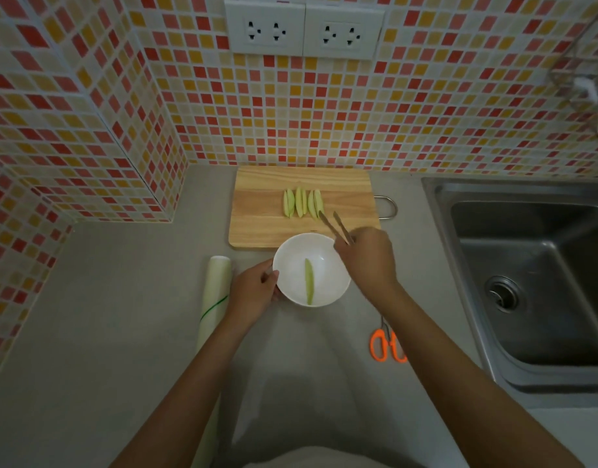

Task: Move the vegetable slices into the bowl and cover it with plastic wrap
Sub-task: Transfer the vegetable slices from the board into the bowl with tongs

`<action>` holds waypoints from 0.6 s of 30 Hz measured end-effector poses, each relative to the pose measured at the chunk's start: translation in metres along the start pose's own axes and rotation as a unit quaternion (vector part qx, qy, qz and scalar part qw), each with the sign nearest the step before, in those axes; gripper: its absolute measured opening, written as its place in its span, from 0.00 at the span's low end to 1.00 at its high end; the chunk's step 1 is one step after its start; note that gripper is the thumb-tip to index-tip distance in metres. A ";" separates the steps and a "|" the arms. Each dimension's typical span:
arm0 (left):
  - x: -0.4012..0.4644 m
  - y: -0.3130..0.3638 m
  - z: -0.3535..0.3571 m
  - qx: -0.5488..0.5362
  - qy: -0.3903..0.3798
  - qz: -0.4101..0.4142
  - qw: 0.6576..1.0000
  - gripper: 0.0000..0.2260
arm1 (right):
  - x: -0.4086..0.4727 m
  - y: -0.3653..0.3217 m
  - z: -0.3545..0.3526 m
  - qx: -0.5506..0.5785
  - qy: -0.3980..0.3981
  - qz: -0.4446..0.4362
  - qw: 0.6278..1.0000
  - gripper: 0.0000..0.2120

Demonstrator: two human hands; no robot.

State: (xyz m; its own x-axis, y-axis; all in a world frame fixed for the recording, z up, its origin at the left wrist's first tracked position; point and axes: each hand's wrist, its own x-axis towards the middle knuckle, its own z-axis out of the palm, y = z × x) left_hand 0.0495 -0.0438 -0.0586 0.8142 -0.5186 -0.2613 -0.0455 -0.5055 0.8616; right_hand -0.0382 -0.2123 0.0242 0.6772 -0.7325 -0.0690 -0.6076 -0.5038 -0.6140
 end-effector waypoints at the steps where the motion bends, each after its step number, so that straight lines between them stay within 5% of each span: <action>1: 0.000 -0.001 0.000 -0.001 -0.001 0.000 1.000 0.16 | 0.014 -0.003 0.005 -0.009 -0.009 0.006 1.000 0.21; 12: -0.001 0.000 0.000 -0.004 0.003 -0.008 1.000 0.16 | 0.073 -0.014 0.041 -0.127 -0.041 -0.004 0.991 0.17; 18: -0.001 0.001 -0.001 -0.005 0.000 -0.011 1.000 0.16 | 0.063 -0.013 0.030 -0.047 -0.023 0.008 0.999 0.19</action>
State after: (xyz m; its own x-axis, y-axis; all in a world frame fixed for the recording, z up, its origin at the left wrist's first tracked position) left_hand 0.0494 -0.0433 -0.0568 0.8149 -0.5077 -0.2797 -0.0219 -0.5092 0.8604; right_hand 0.0246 -0.2384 0.0045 0.6846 -0.7199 -0.1147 -0.6527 -0.5352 -0.5362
